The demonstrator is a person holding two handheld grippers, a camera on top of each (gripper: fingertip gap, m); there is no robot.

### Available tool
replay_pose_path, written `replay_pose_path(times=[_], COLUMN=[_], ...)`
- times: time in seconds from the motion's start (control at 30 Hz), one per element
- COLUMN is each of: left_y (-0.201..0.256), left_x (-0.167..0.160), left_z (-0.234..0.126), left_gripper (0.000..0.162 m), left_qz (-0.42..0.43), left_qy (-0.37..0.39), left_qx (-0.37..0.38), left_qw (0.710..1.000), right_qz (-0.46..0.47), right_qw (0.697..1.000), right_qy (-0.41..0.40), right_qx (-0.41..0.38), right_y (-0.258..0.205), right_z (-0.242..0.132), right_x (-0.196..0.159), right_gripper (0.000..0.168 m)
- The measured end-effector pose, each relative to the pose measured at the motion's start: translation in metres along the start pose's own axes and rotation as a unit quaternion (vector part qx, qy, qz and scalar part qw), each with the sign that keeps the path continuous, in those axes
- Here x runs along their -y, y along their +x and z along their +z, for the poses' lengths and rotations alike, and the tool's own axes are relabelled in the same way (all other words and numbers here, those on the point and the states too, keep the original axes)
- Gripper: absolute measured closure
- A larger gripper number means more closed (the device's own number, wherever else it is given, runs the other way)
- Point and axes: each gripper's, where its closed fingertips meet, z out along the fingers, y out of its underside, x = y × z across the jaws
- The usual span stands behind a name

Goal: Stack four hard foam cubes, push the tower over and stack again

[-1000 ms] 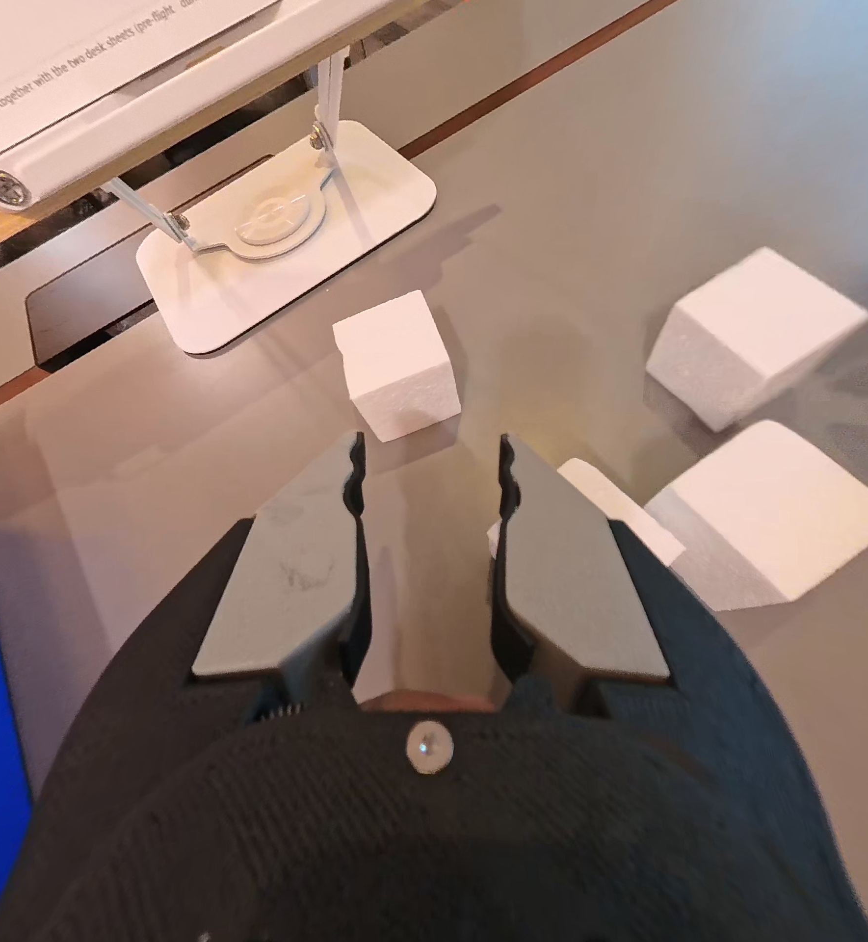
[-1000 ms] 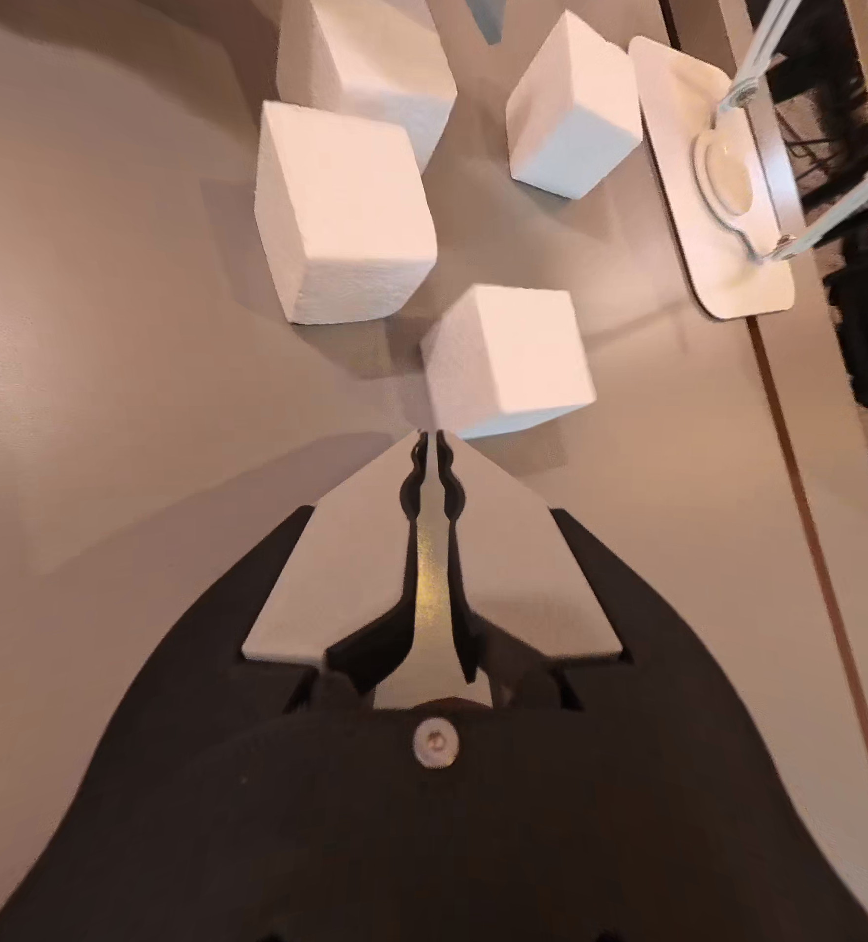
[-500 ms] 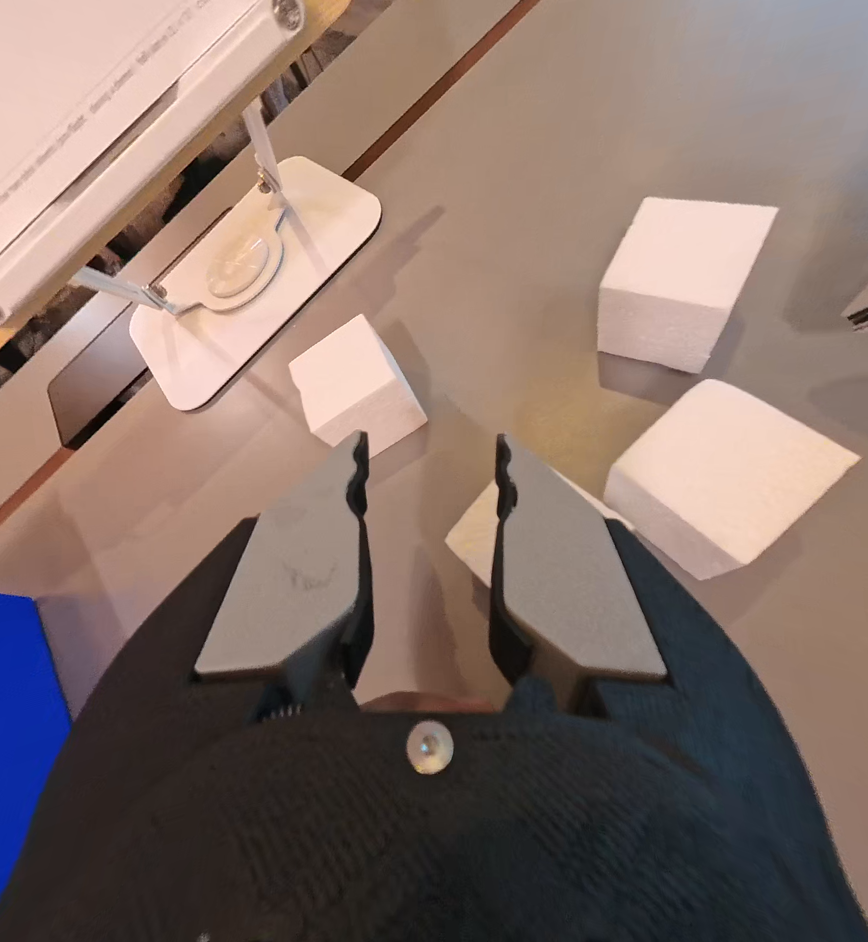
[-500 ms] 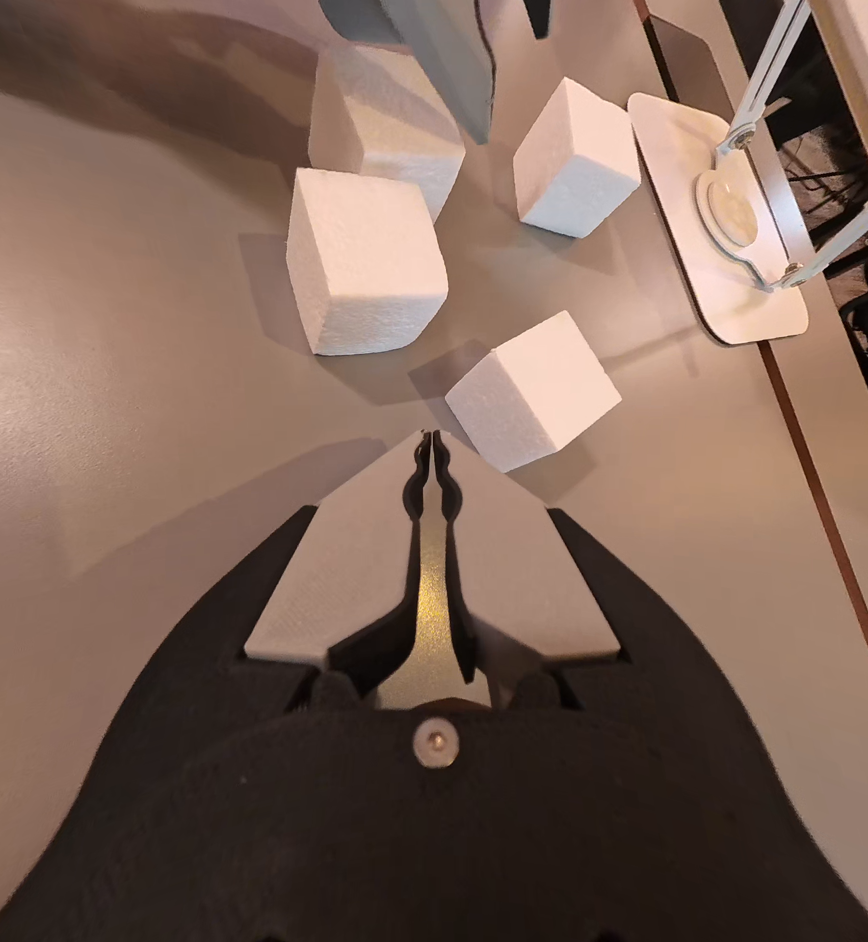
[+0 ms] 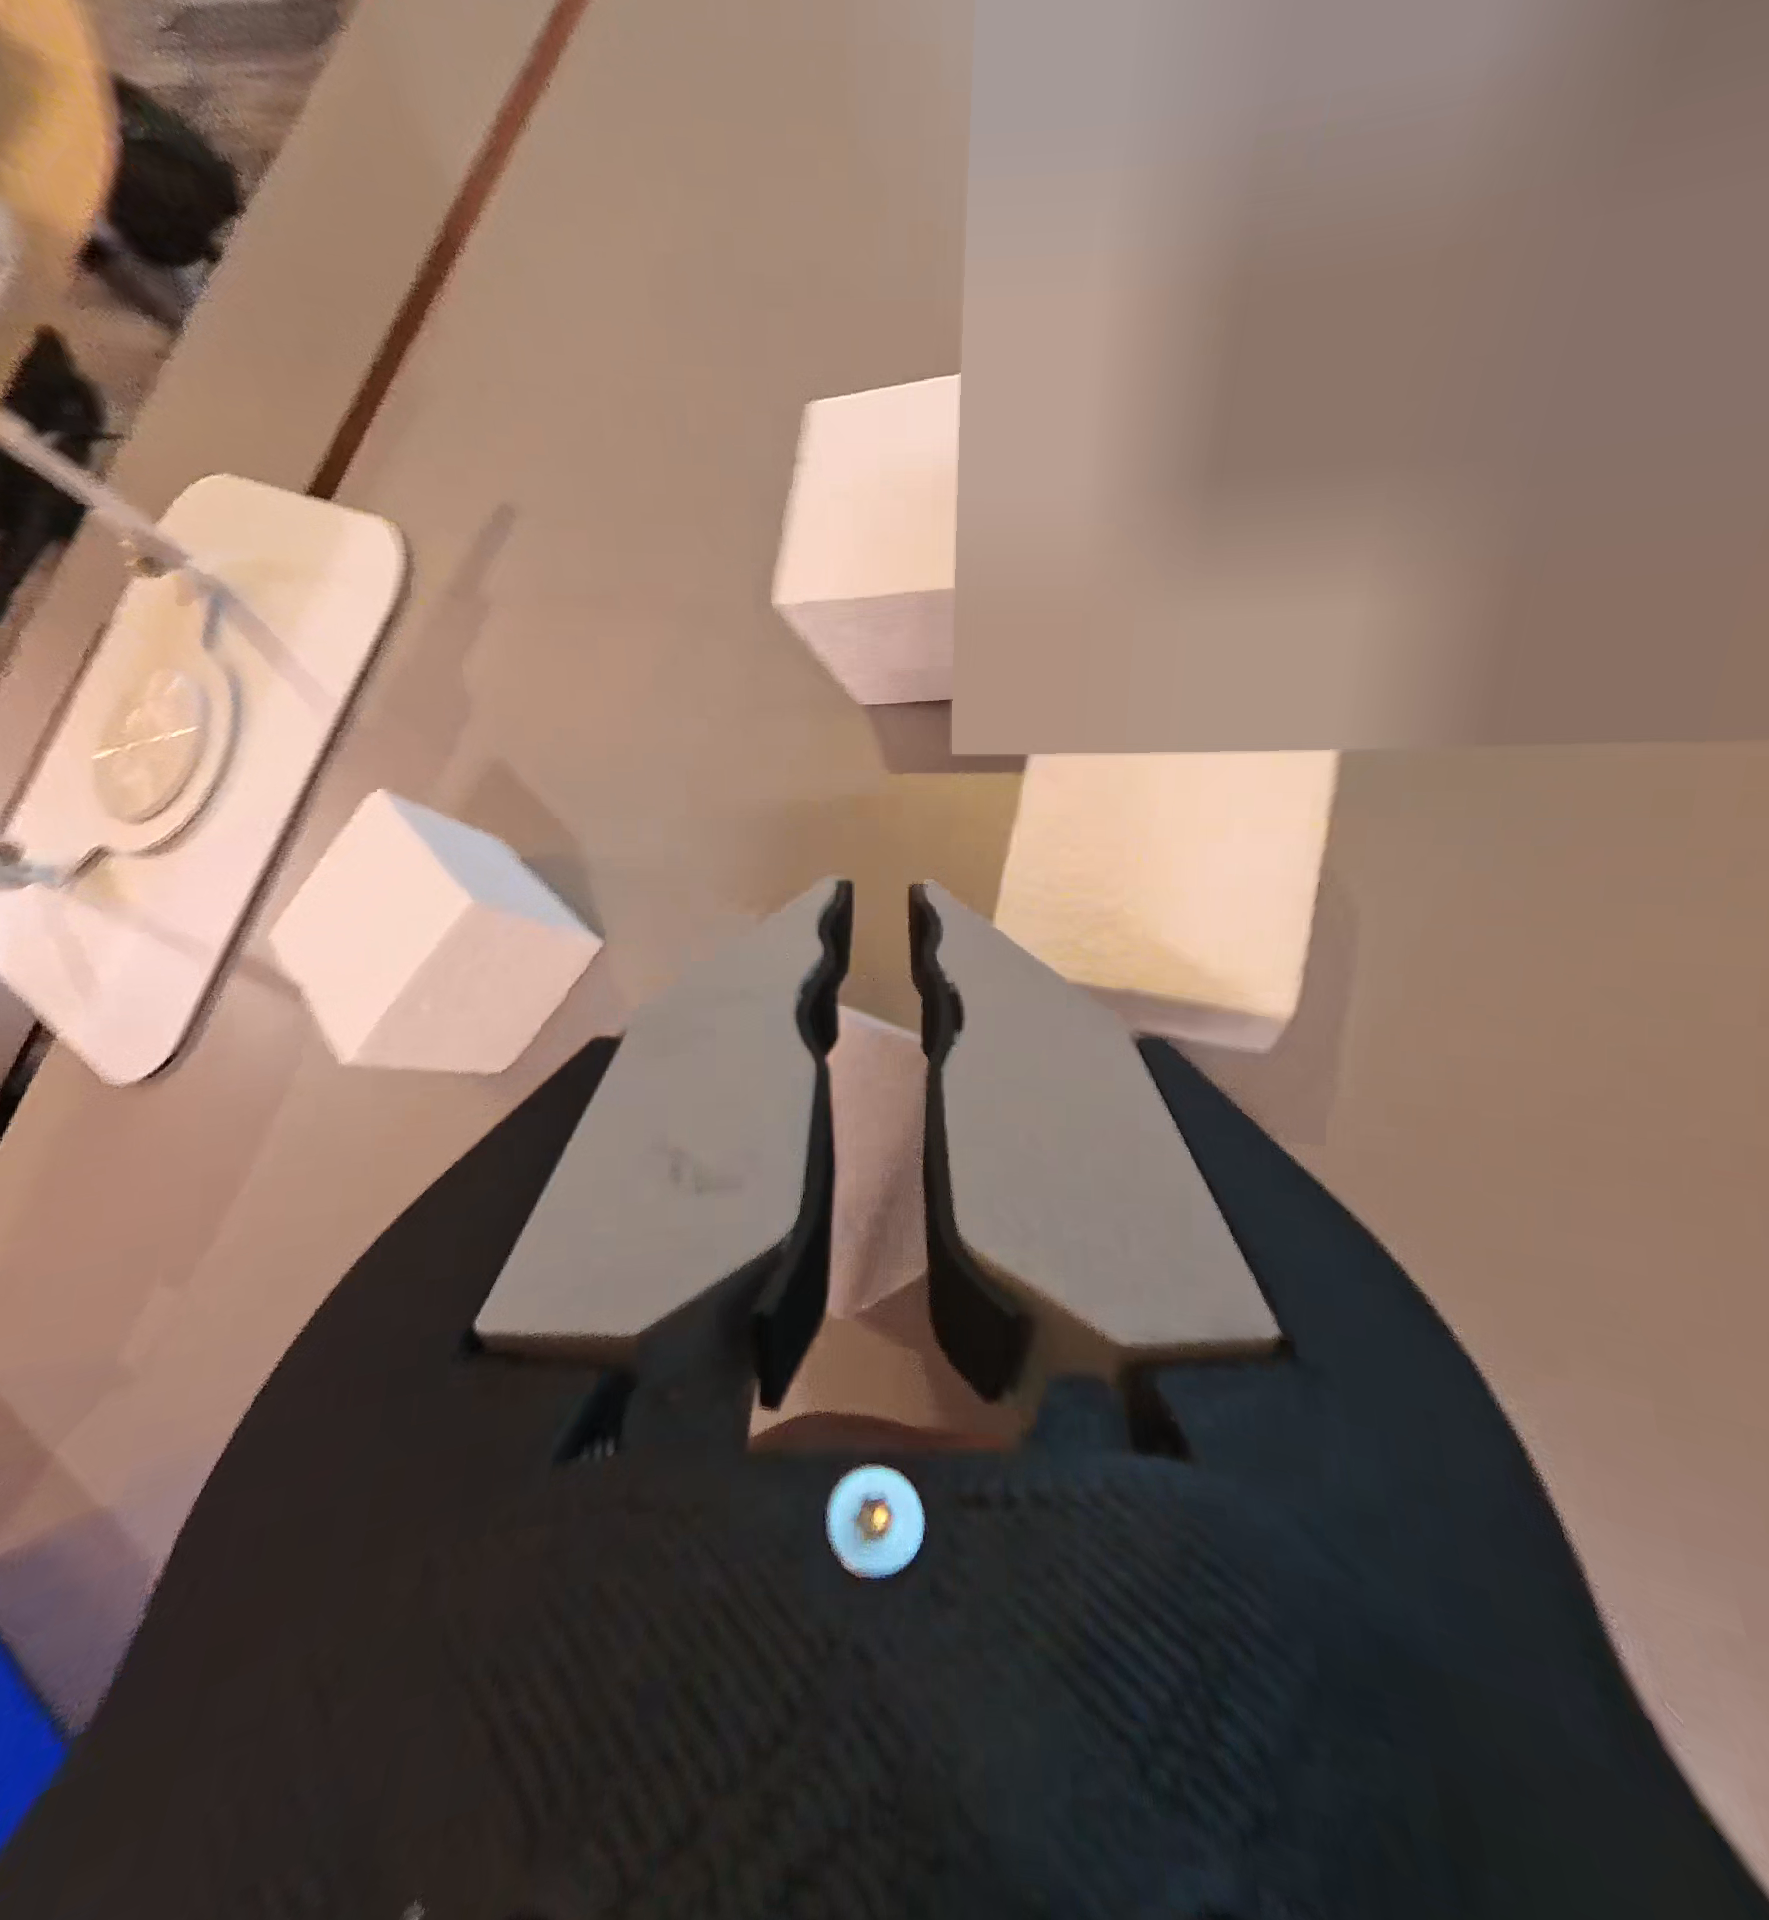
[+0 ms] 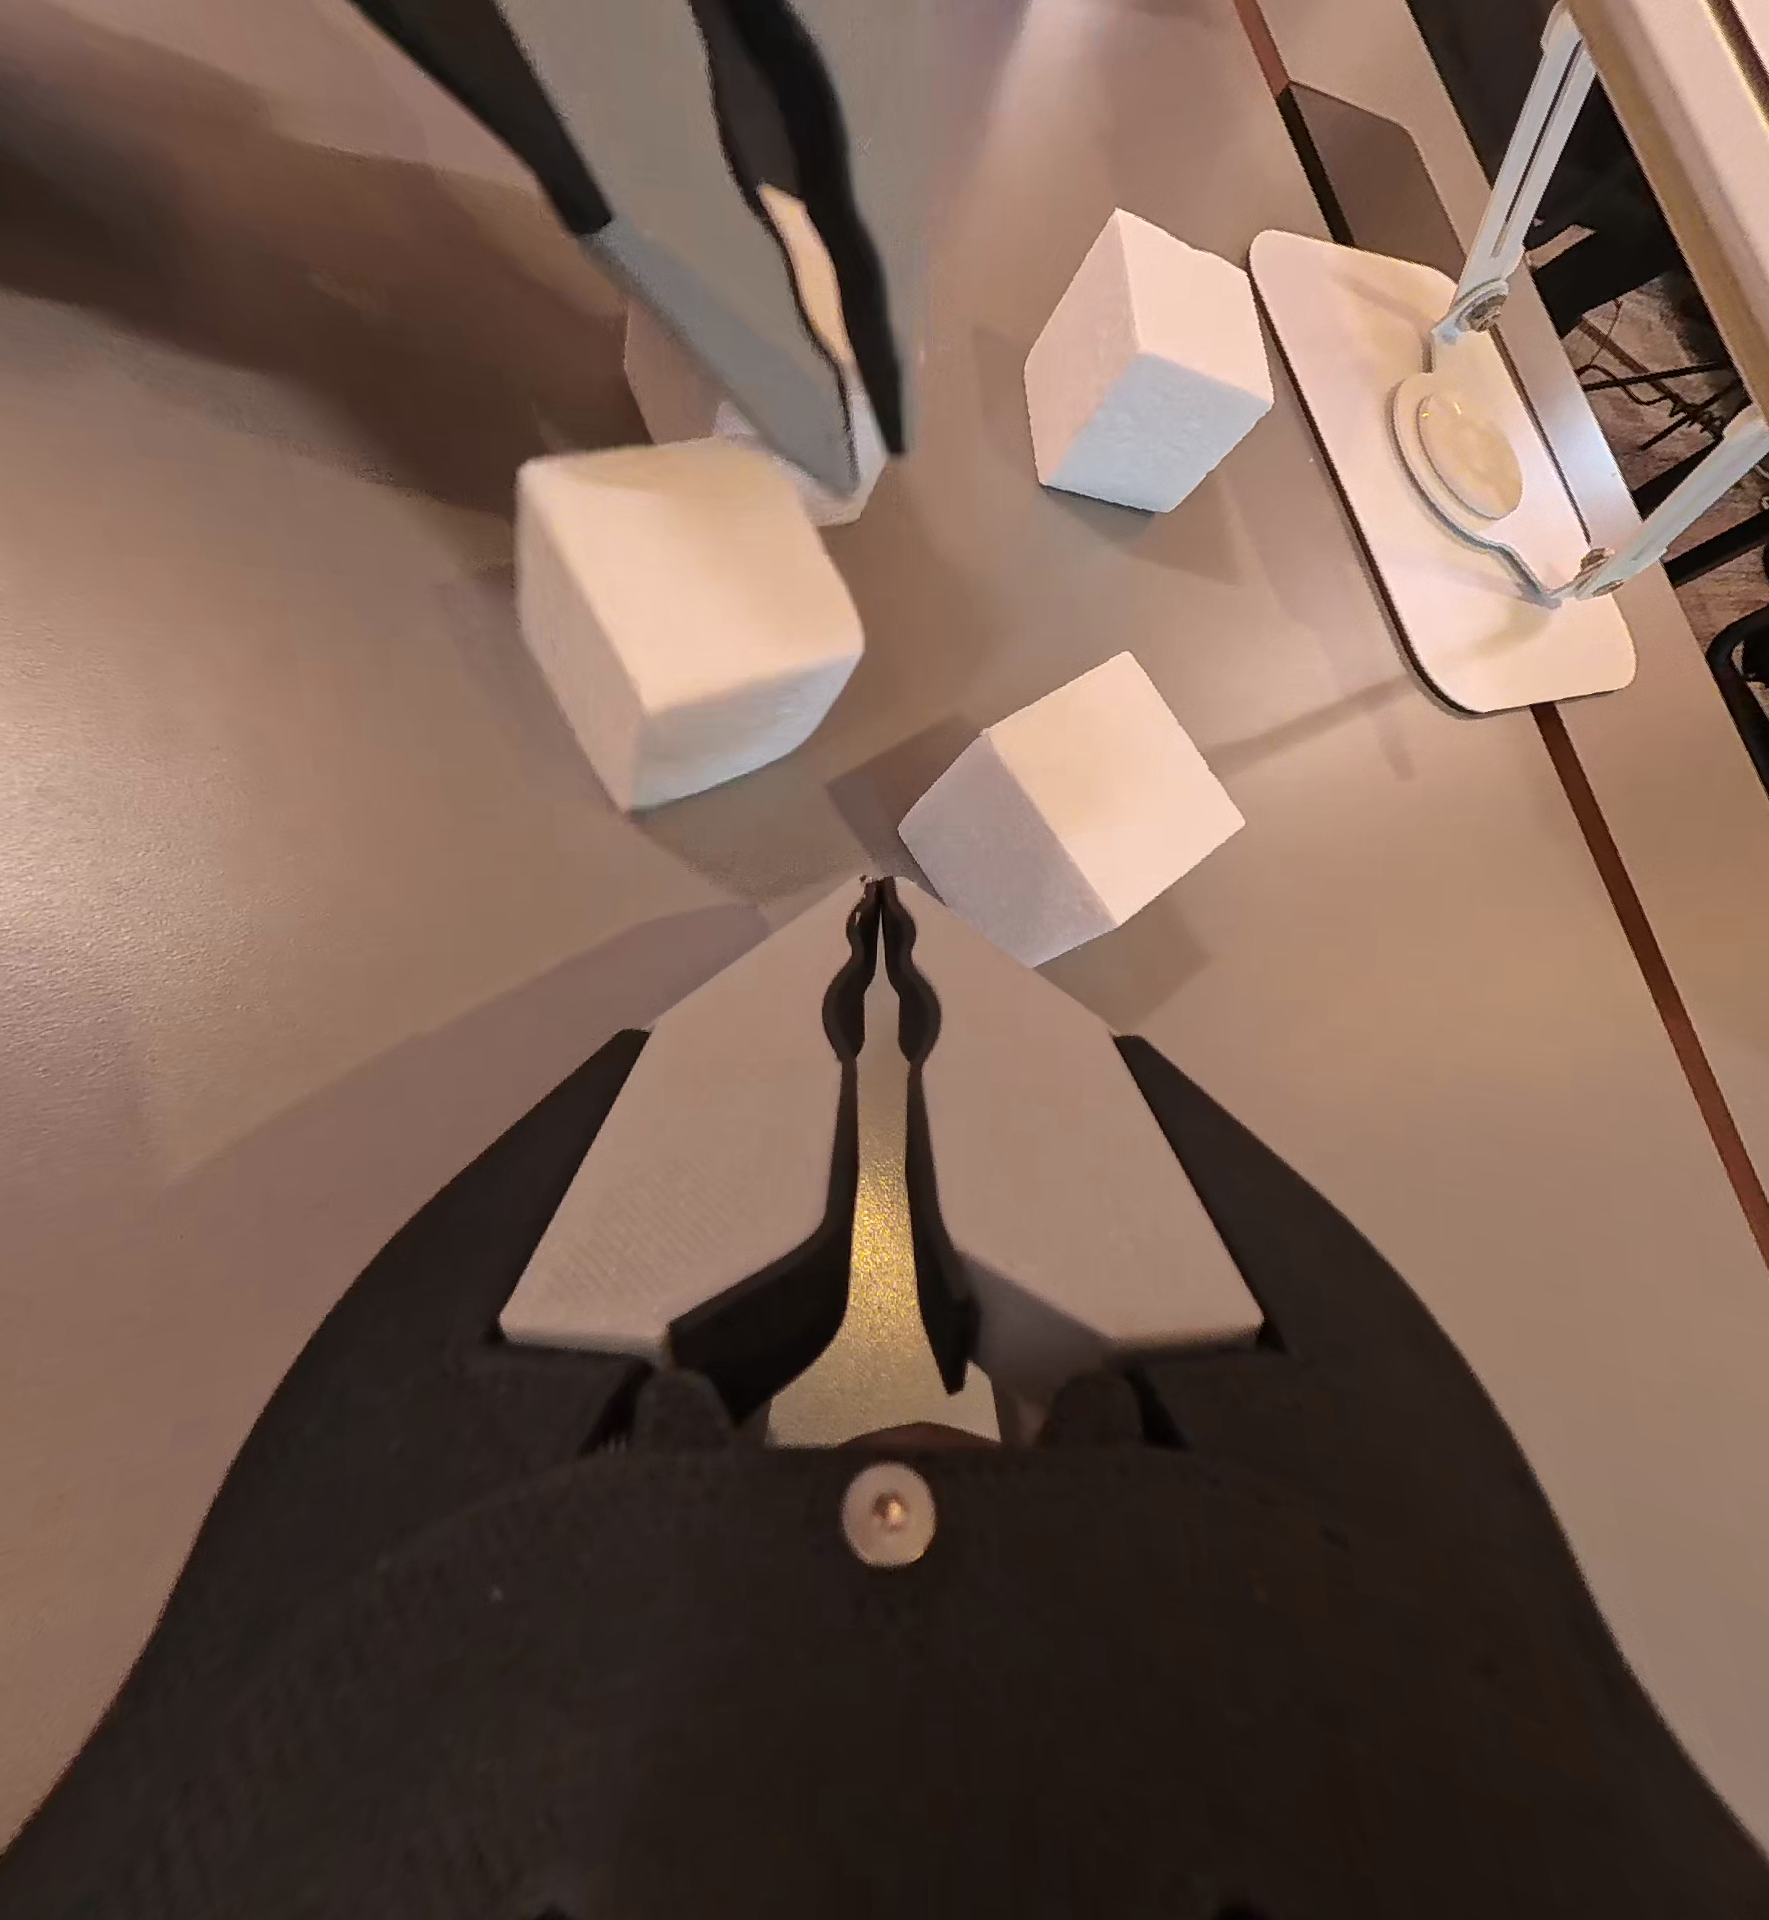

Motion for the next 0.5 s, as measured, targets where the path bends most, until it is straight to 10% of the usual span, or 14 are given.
replay_pose_path(times=[0.5], left_y=[0.026], left_x=[0.035], left_z=[-0.014], left_gripper=[0.143], left_qz=[0.003], left_qy=[0.096], left_qx=[-0.070], left_qw=[0.993], right_qz=[0.025], right_qw=[0.992], right_qy=[0.108], right_qx=[0.061], right_y=[-0.015], right_z=[-0.021], right_x=[0.038], right_gripper=[0.161])
